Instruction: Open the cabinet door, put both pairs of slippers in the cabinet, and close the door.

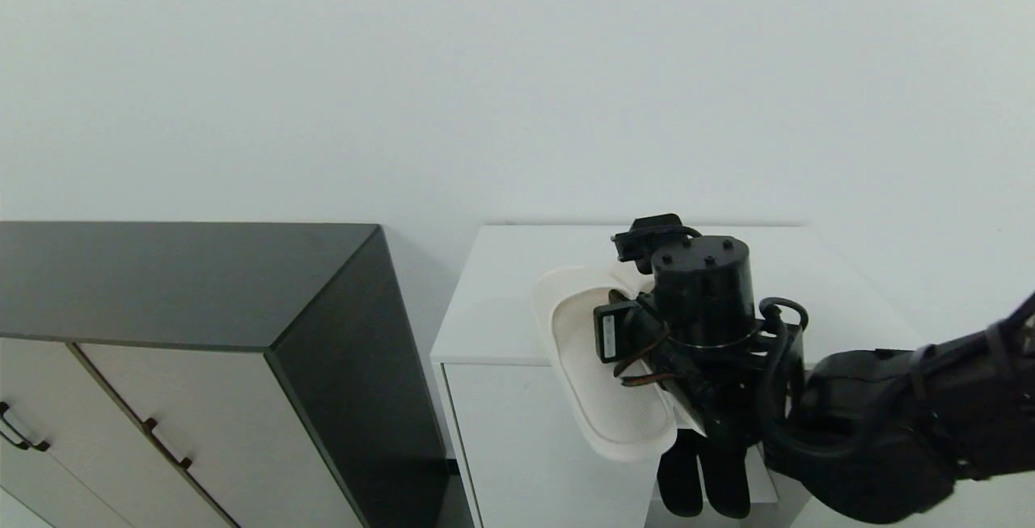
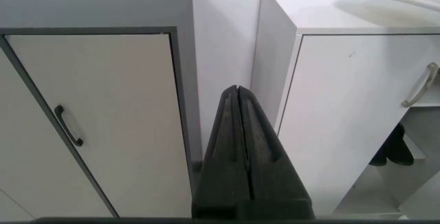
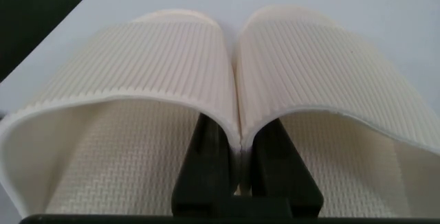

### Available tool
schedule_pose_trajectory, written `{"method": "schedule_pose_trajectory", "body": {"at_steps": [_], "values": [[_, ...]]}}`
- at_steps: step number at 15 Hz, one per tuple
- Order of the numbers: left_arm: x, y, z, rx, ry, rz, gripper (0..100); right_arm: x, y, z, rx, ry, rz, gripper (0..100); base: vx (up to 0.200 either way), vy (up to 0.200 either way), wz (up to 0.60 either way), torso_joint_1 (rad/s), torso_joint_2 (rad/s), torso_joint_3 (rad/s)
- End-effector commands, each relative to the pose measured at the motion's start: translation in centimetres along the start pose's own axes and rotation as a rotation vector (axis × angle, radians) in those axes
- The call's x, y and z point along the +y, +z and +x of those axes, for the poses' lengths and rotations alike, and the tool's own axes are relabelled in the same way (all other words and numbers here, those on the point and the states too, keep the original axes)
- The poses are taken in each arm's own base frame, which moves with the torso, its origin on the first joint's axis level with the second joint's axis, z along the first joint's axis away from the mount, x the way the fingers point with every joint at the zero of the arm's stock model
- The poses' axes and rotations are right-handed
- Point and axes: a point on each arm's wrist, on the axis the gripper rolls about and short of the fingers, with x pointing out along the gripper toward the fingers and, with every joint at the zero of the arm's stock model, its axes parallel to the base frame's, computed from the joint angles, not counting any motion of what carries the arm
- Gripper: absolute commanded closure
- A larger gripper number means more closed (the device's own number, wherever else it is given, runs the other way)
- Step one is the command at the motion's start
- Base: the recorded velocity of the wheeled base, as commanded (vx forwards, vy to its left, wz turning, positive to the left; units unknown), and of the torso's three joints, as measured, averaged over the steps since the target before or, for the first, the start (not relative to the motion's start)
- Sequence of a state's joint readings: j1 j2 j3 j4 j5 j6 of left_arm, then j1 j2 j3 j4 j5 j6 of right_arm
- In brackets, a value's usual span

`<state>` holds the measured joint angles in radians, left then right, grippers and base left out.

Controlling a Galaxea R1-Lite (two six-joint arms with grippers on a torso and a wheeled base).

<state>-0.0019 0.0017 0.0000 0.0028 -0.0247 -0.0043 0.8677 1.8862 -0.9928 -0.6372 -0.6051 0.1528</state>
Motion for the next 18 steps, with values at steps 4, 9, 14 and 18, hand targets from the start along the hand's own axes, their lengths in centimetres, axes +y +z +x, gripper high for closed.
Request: {"method": "schedule_pose_trajectory", "body": {"at_steps": [4,9,14,18], "values": [[0.0,0.0,0.0,0.000,0.002,-0.006,100,-0.2,-0.5,-1.6,-0.004,0.028,0.021,100,0.000,0.000,0.00,0.000,0.00,0.000],[0.0,0.0,0.0,0.000,0.001,-0.005,100,-0.2,-0.6,-2.0,-0.002,0.032,0.017,100,0.000,0.000,0.00,0.000,0.00,0.000],[0.0,0.0,0.0,0.000,-0.001,-0.003,100,-0.2,-1.0,-2.1,0.007,0.032,0.014,100,-0.200,0.000,0.00,0.006,0.00,0.003],[0.0,0.0,0.0,0.000,-0.001,-0.003,100,-0.2,-1.0,-2.1,0.003,0.032,0.015,100,-0.200,0.000,0.00,-0.005,0.00,-0.001]]}}
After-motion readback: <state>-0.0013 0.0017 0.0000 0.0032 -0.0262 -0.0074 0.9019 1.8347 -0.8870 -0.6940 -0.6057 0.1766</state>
